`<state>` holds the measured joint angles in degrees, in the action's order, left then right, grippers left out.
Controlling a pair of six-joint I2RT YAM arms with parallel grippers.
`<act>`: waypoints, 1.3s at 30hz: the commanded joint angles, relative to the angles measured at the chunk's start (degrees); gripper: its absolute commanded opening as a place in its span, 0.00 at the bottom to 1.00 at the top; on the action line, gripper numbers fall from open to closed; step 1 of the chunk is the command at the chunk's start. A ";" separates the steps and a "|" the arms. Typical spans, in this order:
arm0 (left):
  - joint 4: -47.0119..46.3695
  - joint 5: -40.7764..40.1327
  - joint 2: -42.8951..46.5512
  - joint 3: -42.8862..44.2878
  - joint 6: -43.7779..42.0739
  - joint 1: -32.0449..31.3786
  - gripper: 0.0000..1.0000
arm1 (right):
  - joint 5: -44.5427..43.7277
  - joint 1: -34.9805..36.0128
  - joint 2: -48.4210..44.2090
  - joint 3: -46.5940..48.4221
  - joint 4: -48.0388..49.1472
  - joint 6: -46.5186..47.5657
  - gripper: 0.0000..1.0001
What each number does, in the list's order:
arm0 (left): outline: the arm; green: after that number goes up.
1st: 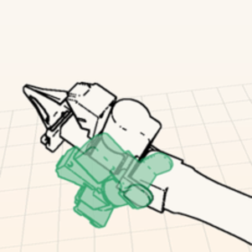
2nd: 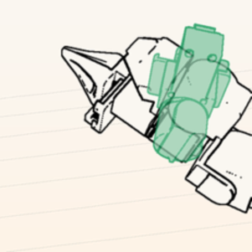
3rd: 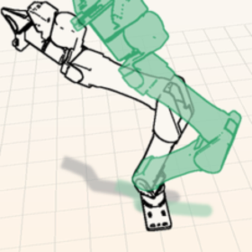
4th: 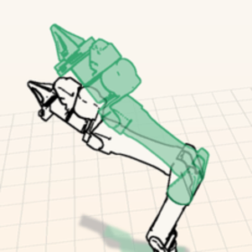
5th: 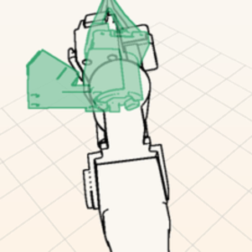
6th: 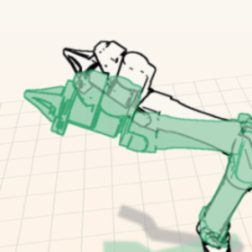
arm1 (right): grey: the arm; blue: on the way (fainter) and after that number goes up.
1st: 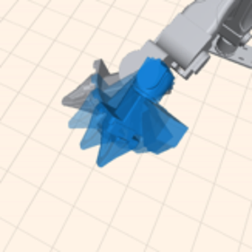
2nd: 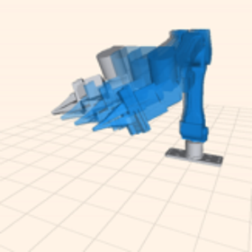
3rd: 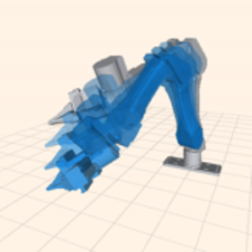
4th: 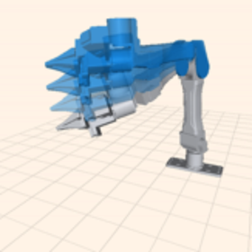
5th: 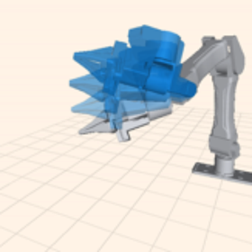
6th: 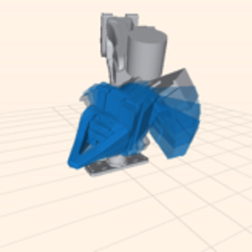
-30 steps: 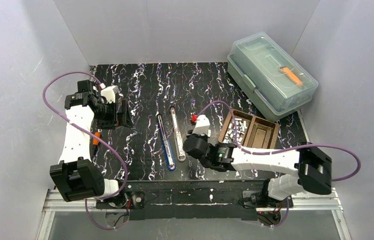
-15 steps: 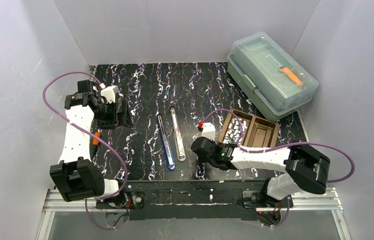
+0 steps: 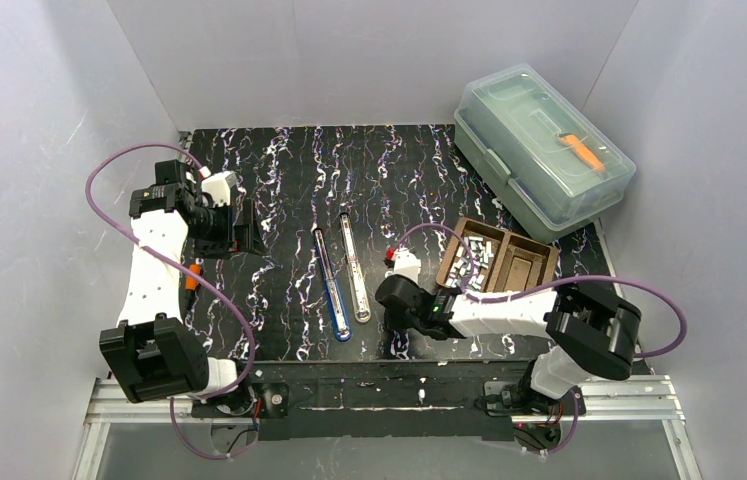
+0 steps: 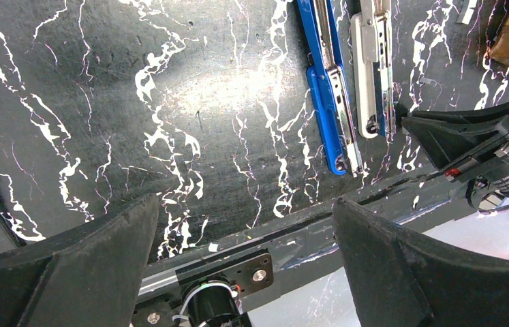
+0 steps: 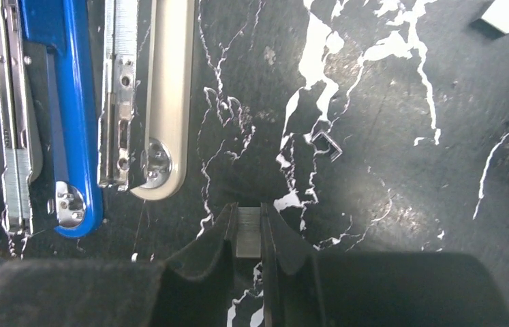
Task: Load the staples into the stapler
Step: Place the staple at the center of the board, then pick up the staple from the center of the board.
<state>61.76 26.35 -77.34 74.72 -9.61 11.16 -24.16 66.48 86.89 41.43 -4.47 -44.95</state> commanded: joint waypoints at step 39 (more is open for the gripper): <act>1.01 0.33 1.22 -0.22 -0.62 0.40 0.99 | -3.08 1.28 8.66 14.73 -15.33 0.30 0.33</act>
<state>61.76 26.33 -77.34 74.72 -9.69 11.16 -25.34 67.57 94.15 53.52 -18.09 -44.75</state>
